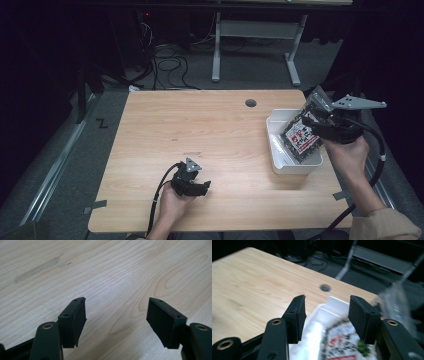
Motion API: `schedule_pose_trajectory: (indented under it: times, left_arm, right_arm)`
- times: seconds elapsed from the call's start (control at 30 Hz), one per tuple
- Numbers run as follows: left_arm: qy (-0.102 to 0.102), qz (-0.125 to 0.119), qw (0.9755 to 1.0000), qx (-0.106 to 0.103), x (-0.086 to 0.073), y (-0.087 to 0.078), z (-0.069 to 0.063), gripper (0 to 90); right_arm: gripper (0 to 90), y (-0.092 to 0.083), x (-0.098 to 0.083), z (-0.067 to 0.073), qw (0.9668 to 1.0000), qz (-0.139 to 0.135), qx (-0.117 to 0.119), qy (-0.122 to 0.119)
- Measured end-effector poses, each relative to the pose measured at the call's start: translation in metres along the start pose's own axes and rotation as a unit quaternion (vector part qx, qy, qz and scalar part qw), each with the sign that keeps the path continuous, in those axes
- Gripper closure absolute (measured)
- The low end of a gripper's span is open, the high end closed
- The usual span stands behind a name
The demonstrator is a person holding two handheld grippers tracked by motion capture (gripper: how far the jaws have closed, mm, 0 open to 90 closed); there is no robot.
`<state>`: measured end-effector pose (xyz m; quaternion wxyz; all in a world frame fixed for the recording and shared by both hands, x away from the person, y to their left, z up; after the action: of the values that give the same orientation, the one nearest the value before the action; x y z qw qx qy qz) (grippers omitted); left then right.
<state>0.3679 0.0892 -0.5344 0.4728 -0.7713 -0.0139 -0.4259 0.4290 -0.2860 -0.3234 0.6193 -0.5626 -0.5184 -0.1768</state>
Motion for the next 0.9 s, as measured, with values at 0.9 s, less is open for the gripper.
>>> schedule_pose_trajectory:
  times: [0.9]
  left_arm:
    - [0.021, -0.005, 0.9997, -0.014, 0.013, 0.008, -0.007, 32.6]
  right_arm:
    - [47.9, -0.005, -0.019, 0.089, 0.9911, -0.027, 0.129, -0.018]
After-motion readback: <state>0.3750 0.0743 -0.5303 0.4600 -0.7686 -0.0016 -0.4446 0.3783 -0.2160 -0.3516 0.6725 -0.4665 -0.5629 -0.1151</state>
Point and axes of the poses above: each handheld gripper's, and its own axes: y roughly forward along the jaws, x roughly out of its top, z roughly to its left, the point moved 2 cm from there along y, roughly forward along the jaws, and after that the axes turned 7 degrees about -x, right-handed, at the moved point
